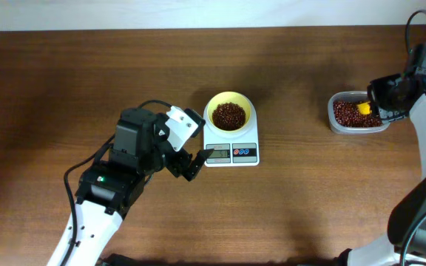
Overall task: Scoop item into bowl and weigh 50g on scale
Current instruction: 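Lower the scoop into the red beans in the tub with the right gripper, then drag the scoop through the beans in the tub to fill it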
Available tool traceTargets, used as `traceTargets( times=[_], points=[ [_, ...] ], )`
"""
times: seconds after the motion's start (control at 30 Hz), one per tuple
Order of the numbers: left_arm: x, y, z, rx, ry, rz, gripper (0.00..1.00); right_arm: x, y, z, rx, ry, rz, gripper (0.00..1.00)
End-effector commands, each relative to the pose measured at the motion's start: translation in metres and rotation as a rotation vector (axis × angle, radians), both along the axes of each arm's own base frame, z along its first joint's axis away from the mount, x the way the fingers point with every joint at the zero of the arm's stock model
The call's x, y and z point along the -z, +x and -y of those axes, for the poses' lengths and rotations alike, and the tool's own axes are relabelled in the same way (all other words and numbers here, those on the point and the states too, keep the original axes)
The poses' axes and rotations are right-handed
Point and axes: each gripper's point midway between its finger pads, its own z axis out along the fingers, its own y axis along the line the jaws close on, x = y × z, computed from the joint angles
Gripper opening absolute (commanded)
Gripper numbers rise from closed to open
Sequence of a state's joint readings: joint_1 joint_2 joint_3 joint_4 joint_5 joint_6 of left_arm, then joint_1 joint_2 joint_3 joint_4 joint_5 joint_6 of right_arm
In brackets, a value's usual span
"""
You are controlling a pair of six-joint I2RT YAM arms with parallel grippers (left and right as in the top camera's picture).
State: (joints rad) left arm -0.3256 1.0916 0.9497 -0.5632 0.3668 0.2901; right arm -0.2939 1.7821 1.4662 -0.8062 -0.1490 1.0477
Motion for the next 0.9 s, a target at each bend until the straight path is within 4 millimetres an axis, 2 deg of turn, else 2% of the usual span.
traceTargets(
  times=[0.0,0.2,0.27,0.4,0.5,0.57,0.67,0.87],
  points=[
    [0.002,0.000,-0.001,-0.010,-0.008,-0.013,0.99,0.007,0.003,-0.007,-0.014,0.029,-0.009,0.32],
    [0.002,0.000,-0.001,-0.010,-0.008,-0.013,0.99,0.009,0.007,-0.021,-0.045,0.032,-0.007,0.61],
    [0.002,0.000,-0.001,-0.010,-0.008,-0.013,0.99,0.009,0.007,-0.021,-0.046,0.031,-0.007,0.65],
    [0.002,0.000,-0.001,-0.010,-0.008,-0.013,0.99,0.009,0.006,-0.022,-0.047,0.032,-0.012,0.67],
    [0.002,0.000,-0.001,-0.010,-0.008,-0.013,0.99,0.015,-0.007,-0.024,-0.073,0.032,-0.071,0.70],
    [0.002,0.000,-0.001,-0.010,-0.008,-0.013,0.99,0.020,-0.020,-0.026,-0.163,0.008,-0.120,0.77],
    [0.002,0.000,-0.001,-0.010,-0.008,-0.013,0.99,0.026,-0.042,-0.025,-0.223,-0.022,-0.213,0.84],
    [0.002,0.000,-0.001,-0.010,-0.008,-0.013,0.99,0.022,-0.044,-0.024,-0.342,-0.075,-0.210,0.97]
  ],
)
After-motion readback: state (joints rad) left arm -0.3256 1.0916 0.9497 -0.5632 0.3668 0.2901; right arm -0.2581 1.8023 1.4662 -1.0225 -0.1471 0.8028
